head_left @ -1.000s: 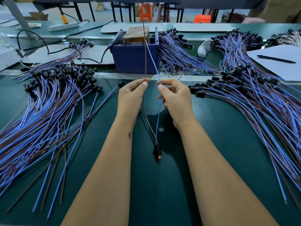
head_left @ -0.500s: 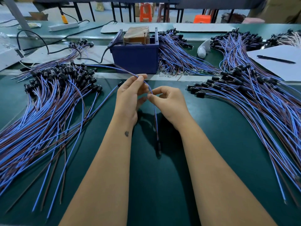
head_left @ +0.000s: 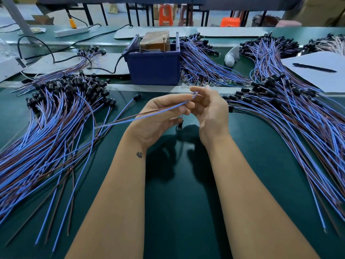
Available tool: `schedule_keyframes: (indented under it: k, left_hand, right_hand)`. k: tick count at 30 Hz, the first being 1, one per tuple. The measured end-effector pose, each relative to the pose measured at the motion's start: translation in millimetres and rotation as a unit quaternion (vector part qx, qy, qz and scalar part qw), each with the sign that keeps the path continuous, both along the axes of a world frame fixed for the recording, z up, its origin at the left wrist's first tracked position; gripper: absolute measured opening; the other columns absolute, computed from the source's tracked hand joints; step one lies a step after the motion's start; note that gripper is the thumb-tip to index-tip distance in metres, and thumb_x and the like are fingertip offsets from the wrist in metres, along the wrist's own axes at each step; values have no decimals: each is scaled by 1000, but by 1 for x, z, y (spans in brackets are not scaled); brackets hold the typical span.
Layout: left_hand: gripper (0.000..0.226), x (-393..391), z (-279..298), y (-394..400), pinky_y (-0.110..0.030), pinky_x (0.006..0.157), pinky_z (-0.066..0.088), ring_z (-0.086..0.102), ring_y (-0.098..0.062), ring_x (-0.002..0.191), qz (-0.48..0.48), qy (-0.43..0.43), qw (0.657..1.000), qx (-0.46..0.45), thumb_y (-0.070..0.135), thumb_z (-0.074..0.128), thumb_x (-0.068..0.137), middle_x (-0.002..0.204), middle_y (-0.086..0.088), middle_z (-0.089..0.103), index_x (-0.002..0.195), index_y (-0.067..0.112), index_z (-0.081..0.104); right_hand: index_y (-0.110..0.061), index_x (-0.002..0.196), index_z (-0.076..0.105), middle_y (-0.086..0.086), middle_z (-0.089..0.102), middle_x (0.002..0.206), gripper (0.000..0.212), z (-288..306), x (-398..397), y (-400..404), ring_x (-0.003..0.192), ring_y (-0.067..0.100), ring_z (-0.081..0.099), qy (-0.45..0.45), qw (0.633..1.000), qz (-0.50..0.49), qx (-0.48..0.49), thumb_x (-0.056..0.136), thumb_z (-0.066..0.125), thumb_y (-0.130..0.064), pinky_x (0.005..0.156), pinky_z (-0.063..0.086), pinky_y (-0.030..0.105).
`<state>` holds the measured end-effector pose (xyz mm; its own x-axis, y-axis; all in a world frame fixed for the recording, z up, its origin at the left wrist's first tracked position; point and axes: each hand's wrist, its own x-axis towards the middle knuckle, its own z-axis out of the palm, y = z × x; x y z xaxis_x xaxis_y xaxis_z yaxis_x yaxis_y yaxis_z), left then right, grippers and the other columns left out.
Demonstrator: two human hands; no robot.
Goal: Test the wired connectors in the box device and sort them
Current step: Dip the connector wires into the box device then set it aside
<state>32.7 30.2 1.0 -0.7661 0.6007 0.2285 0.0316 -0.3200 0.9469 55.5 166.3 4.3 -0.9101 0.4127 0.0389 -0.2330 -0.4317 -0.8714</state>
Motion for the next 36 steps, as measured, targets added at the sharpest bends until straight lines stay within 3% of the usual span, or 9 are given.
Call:
schedule_keyframes:
  k: [4, 6, 8, 14, 19, 26, 28, 32, 36]
  left_hand:
    - [26, 4, -3, 8, -20, 79, 48, 65, -7, 88, -45, 27, 996, -75, 12, 66, 83, 97, 4, 75, 97, 29, 79]
    - [35, 5, -6, 12, -23, 91, 51, 65, -11, 94, -84, 34, 991, -98, -3, 58, 87, 99, -2, 75, 102, 21, 78]
    - [44, 5, -6, 14, -22, 86, 49, 64, -11, 93, -88, 51, 986, -132, -13, 50, 89, 99, 0, 73, 111, 19, 72]
    - [28, 1, -7, 23, -19, 68, 49, 59, -4, 81, 89, 16, 978, -190, -4, 55, 94, 100, -4, 69, 111, 15, 66]
    - [28, 2, -13, 35, -11, 61, 46, 61, -5, 82, 121, 67, 956, -257, 2, 54, 95, 105, -5, 72, 95, 29, 65]
    - [20, -3, -15, 29, -11, 70, 46, 65, 0, 90, 93, 56, 956, -274, 15, 59, 95, 100, 10, 74, 96, 32, 70]
    - [19, -4, -14, 26, -16, 74, 47, 65, 0, 90, 85, 37, 961, -260, 17, 58, 96, 99, 9, 75, 99, 32, 70]
    - [21, -4, -14, 29, -14, 71, 45, 64, 2, 87, 86, 34, 961, -261, 16, 55, 97, 95, 11, 75, 100, 30, 70]
    - [24, -5, -14, 31, -10, 66, 46, 63, 1, 83, 96, 29, 960, -262, 14, 51, 98, 91, 11, 75, 98, 29, 70]
  right_hand:
    - [-6, 81, 66, 5, 63, 65, 28, 1, 1, 8, 55, 17, 61, -15, 999, 3, -46, 97, 48, -19, 50, 44, 25]
    - [-8, 81, 67, 3, 65, 67, 25, 1, 2, 10, 57, 14, 62, -20, 998, 19, -48, 96, 49, -17, 55, 48, 23]
    - [-11, 84, 69, 2, 66, 71, 23, 0, 3, 13, 59, 12, 61, -28, 999, 27, -26, 96, 49, -13, 56, 50, 23]
    - [-15, 88, 68, -3, 65, 68, 22, -9, 0, 20, 58, 8, 59, -74, 985, -27, 151, 93, 53, 0, 57, 47, 20]
    - [-16, 105, 57, 6, 66, 79, 26, -18, -2, 21, 62, 10, 57, -82, 962, -70, 251, 90, 54, 4, 63, 48, 22]
    - [-21, 93, 62, 8, 72, 90, 24, -7, 12, 102, 82, 18, 65, -176, 879, -127, 424, 87, 52, 0, 70, 48, 27]
    - [-24, 95, 63, 9, 72, 95, 28, -1, 21, 129, 91, 24, 66, -213, 837, -147, 482, 86, 50, -1, 80, 52, 34]
    - [-24, 104, 67, 4, 71, 106, 34, 3, 39, 164, 89, 25, 59, -287, 758, -193, 554, 84, 47, -3, 69, 40, 30]
    - [-21, 112, 68, 11, 67, 113, 41, -5, 46, 170, 108, 35, 54, -340, 709, -215, 579, 84, 45, -2, 77, 46, 36]
